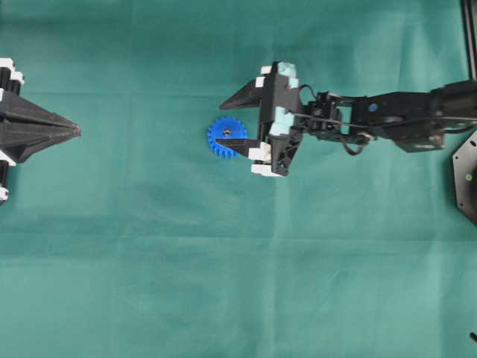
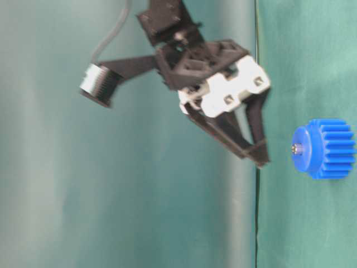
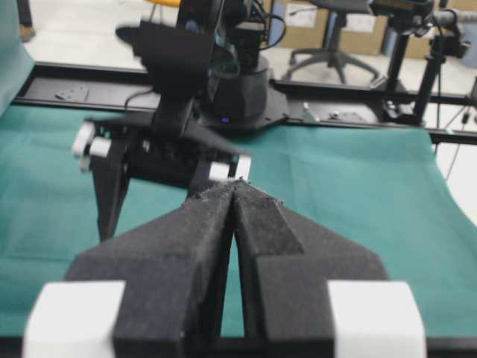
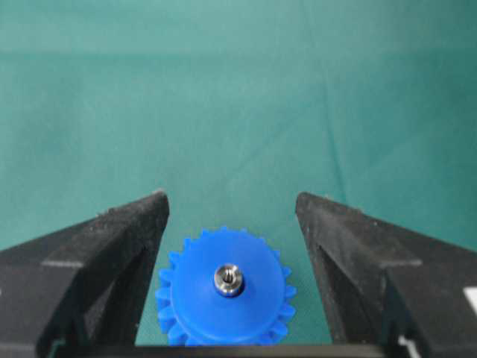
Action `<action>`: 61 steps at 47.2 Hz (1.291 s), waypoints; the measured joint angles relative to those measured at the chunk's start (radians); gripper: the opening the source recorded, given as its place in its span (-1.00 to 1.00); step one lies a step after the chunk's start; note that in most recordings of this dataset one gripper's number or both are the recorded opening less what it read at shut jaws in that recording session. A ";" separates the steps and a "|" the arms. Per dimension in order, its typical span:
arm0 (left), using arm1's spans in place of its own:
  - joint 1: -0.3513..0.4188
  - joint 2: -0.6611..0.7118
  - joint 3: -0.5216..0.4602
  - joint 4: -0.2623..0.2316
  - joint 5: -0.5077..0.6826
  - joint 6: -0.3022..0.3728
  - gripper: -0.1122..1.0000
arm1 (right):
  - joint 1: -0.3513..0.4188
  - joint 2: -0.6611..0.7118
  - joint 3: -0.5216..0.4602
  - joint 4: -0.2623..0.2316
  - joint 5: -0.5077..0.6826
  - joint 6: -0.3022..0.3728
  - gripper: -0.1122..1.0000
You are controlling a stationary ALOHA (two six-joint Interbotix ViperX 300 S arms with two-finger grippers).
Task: Insert the shaft placed at a random location into the center hole of the small gear at another random location.
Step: 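Open the right gripper and raise it away from the gear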
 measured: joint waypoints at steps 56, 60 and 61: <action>0.000 -0.008 0.000 0.002 0.000 -0.003 -0.81 | 0.021 -0.568 0.426 0.015 0.031 0.005 0.69; 0.000 -0.008 -0.002 0.000 0.000 -0.003 -0.81 | 0.023 -0.568 0.425 0.015 0.032 0.005 0.69; 0.000 -0.008 -0.002 0.000 0.000 -0.003 -0.81 | 0.023 -0.568 0.425 0.015 0.034 0.005 0.69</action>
